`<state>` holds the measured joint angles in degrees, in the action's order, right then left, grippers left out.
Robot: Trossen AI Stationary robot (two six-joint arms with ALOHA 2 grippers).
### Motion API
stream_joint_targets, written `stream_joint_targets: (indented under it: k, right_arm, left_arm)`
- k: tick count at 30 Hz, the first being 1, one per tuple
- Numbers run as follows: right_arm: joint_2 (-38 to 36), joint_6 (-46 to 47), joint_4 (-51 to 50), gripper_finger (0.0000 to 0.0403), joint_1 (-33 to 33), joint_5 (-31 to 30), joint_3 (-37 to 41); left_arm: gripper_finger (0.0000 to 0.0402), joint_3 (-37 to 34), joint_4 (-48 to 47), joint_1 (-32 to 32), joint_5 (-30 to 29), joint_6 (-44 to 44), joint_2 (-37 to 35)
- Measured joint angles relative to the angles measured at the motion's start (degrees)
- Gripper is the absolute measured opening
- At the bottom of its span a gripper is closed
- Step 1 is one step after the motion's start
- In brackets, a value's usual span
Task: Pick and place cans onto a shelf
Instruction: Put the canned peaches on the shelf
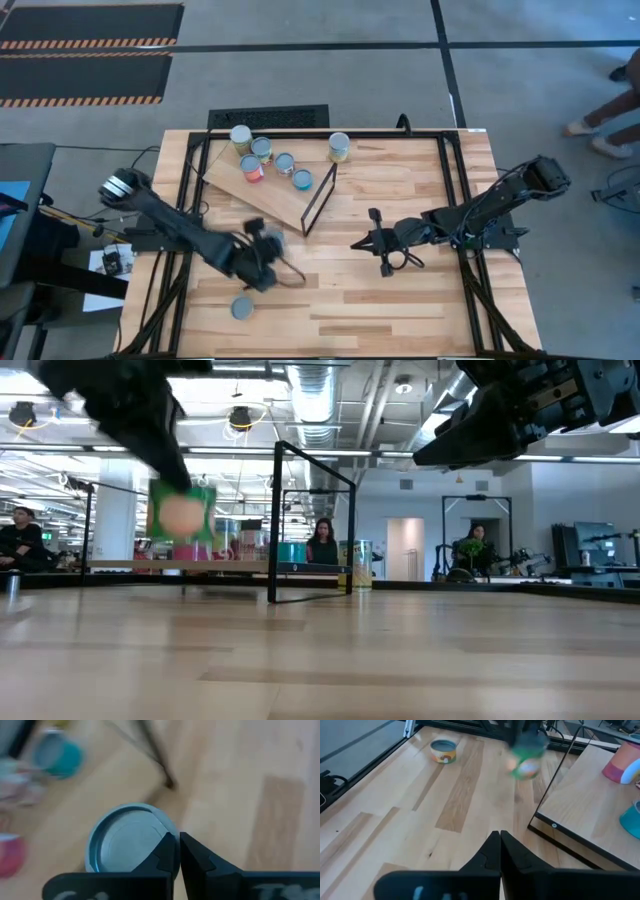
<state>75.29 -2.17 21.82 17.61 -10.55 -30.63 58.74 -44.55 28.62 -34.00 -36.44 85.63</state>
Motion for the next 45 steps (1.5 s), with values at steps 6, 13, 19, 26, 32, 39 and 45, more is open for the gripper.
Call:
stream_joint_targets:
  k: [6,13,19,26,32,39,45]
  right_arm:
    - [0.02,0.02,0.13,0.0012,-0.02,-0.02,0.0]
    - [0.02,0.24,-0.02,0.0012,-0.02,-0.02,-0.02]
    - [0.02,0.22,0.0,0.0012,-0.02,-0.01,-0.04]
    - [0.02,0.2,-0.17,0.0012,-0.02,0.0,-0.04]
    - [0.02,0.2,0.07,0.0012,-0.02,0.0,-0.04]
    - [0.02,0.2,0.08,0.0012,-0.02,0.0,-0.04]
    - [0.02,0.2,0.04,0.0012,-0.02,0.0,-0.04]
  left_arm:
    - [0.0001,0.02,-3.11,-11.83,-1.45,3.48,-9.64]
    - [0.0,0.02,5.1,-28.62,9.68,18.07,-8.49]
    - [0.0,-0.78,5.87,-33.51,11.21,19.7,-6.38]
    - [0.0,-5.81,12.12,-35.11,12.33,19.68,-5.58]
    - [0.0,-7.93,14.36,-37.92,13.29,20.08,-5.6]
    - [0.0003,-8.09,16.08,-39.3,14.48,21.39,-5.6]
    - [0.0004,-8.09,16.11,-40.52,15.41,21.67,-5.6]
